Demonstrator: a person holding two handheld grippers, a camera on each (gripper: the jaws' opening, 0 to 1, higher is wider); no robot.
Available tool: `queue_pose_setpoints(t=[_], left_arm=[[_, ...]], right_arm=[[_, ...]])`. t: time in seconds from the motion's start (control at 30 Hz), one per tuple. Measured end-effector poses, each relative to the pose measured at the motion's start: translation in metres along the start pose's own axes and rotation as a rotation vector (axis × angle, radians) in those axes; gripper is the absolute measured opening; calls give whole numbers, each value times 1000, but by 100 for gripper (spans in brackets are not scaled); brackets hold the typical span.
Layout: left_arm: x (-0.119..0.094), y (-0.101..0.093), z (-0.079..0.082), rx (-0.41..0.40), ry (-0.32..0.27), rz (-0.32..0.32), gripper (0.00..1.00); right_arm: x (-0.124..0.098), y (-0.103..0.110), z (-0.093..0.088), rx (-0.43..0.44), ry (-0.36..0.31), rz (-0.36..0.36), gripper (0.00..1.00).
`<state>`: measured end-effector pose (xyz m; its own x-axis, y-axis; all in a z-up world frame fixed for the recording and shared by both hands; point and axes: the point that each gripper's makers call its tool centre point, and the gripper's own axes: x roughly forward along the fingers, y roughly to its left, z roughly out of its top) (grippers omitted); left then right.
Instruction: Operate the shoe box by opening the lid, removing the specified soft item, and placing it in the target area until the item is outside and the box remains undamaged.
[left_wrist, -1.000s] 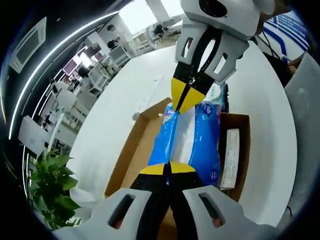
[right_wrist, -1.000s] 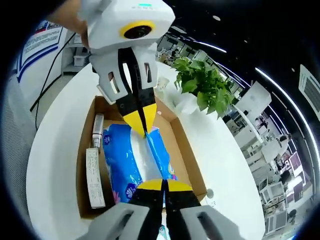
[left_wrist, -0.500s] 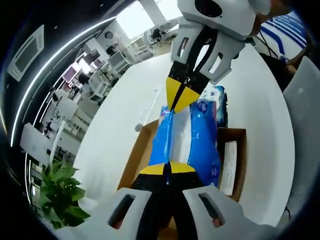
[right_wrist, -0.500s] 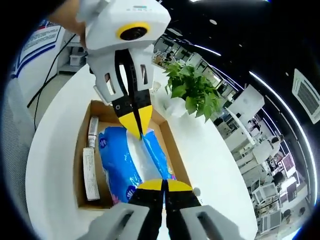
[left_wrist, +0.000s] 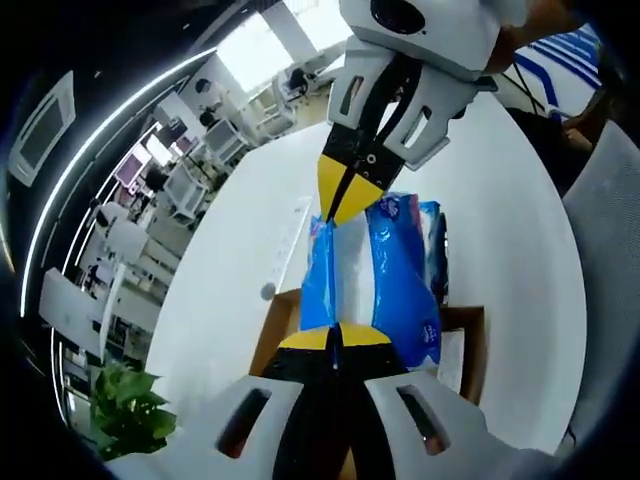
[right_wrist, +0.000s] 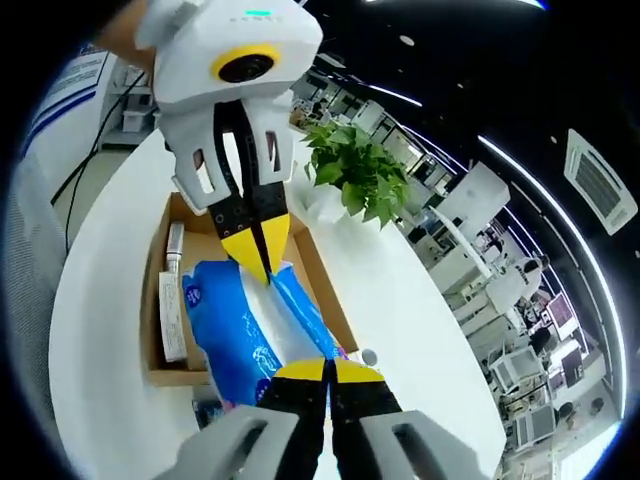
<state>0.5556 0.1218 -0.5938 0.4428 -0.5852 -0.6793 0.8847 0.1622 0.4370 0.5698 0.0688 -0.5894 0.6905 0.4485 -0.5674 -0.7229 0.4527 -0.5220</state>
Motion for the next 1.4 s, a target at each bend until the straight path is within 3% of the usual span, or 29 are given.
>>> queue_pose_setpoints(t=[0.63,1.4], left_arm=[[23,-19,52,38,-46,-39,0],[72,-40,111,65,-94,-65,0]], right_arm=[[-35,-24,-42,33,26,-78,0],[-78,-49,-108,79,50,-166,0]])
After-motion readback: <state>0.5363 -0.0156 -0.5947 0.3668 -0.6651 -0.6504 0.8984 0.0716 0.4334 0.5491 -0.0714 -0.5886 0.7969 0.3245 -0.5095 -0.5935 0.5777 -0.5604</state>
